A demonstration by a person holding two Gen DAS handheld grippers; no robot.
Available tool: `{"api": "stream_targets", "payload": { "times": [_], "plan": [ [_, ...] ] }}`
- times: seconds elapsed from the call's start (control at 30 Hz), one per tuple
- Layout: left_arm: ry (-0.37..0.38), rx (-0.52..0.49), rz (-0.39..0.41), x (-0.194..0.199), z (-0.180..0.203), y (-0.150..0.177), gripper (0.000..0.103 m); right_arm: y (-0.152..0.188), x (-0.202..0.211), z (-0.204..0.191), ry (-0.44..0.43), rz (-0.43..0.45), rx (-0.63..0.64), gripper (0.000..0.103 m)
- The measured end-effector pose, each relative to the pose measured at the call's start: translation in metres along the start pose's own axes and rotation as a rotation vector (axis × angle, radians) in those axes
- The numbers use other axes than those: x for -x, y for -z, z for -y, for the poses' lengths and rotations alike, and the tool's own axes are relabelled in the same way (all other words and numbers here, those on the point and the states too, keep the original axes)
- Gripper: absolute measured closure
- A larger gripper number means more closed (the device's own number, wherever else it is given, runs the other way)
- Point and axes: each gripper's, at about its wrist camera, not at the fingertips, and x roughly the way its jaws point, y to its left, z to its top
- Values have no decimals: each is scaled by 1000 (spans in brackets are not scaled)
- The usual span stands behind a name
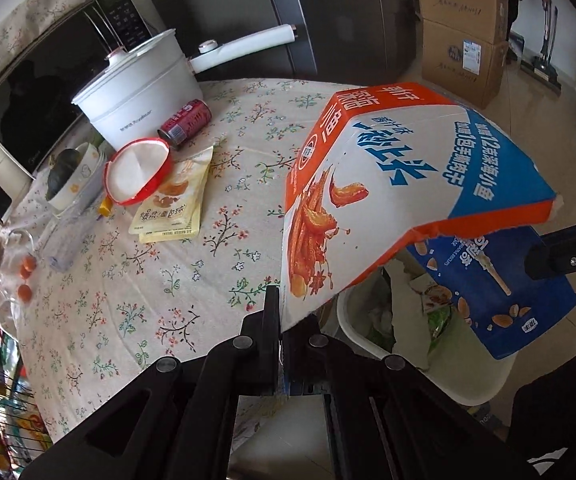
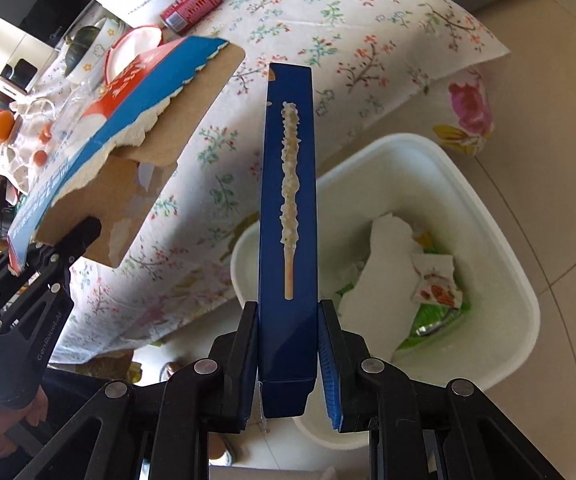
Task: Collect trash
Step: 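Carry the blue box and orange-and-white bag over the white bin with both tools, then open the right tool dropping the blue box while the left tool drops the orange bag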
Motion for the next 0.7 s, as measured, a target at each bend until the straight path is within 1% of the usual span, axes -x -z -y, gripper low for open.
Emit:
{"api": "stream_targets", "payload": {
  "times": [0.17, 0.27, 0.33, 0.4, 0.43, 0.5, 0.53, 0.57, 0.6, 0.63, 0.67, 0.7],
  "plan": [
    [12, -35, 0, -4, 18, -1, 103, 21, 11, 16, 44, -1, -25, 78],
    [7, -58, 1, -5, 25, -2, 103, 25, 7, 29, 111, -9, -41, 78],
    [-6, -78, 8, -6, 30, -1, 103, 25, -2, 38, 162, -31, -49, 78],
    [-11, -94, 10, -6, 35, 0, 103, 24, -18, 47, 194, -73, -56, 78],
    [-14, -104, 15, -5, 37, 1, 103, 23, -28, 52, 227, -94, -67, 77],
    [-29, -126, 21, -6, 43, 3, 103, 19, -42, 58, 295, -105, -69, 76],
    [-31, -134, 22, -6, 44, 5, 103, 17, -49, 61, 306, -110, -78, 74],
    [-32, -138, 23, -6, 44, 5, 103, 14, -56, 65, 305, -133, -103, 73],
    [-35, -141, 25, -6, 44, 6, 103, 13, -62, 67, 283, -173, -133, 73],
    [-35, -145, 29, -6, 44, 7, 103, 13, -66, 68, 237, -199, -156, 71],
    [-33, -150, 33, -6, 44, 8, 103, 12, -68, 67, 194, -205, -160, 67],
    [-32, -155, 36, -6, 45, 9, 103, 11, -68, 64, 188, -203, -147, 64]
  ]
}}
